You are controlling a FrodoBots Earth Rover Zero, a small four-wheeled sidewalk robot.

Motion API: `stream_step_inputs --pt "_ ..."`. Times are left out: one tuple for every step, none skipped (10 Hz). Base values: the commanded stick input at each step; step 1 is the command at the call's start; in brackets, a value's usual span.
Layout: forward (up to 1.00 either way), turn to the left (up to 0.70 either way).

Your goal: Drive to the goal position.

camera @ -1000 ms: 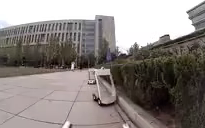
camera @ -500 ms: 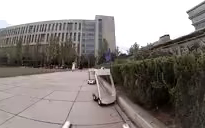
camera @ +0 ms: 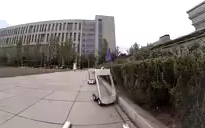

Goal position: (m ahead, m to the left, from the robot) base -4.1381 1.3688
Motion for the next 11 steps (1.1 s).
stream_step_inputs --pt "0.06 0.0" --pt "0.06 0.0" --pt "0.06 0.0" --pt "0.06 0.0" --pt "0.06 0.0" --pt "0.06 0.0" --pt "0.06 0.0" --pt "0.06 0.0" --pt "0.06 0.0" --pt "0.06 0.0" --pt "0.06 0.0"
